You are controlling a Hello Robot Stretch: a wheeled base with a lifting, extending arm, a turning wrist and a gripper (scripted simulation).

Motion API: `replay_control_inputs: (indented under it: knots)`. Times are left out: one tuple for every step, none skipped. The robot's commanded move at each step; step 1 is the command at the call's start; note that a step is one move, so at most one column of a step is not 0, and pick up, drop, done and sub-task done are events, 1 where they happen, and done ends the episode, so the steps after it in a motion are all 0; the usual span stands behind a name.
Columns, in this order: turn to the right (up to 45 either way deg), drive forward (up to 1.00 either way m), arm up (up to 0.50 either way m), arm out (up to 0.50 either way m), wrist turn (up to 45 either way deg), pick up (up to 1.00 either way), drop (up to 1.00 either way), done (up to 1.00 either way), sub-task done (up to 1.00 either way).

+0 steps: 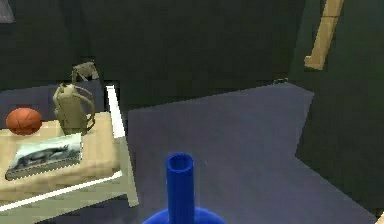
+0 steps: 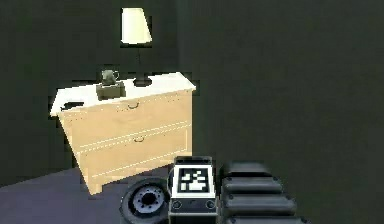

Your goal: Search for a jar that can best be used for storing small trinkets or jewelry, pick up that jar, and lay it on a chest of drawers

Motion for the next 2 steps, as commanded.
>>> replay_control_inputs:
  knots:
    - [-45.0,0.00,0.00,0.00,0.0,0.00,0.00,0.00,0.00]
    - [-45.0,0.00,0.00,0.00,0.0,0.00,0.00,0.00,0.00]
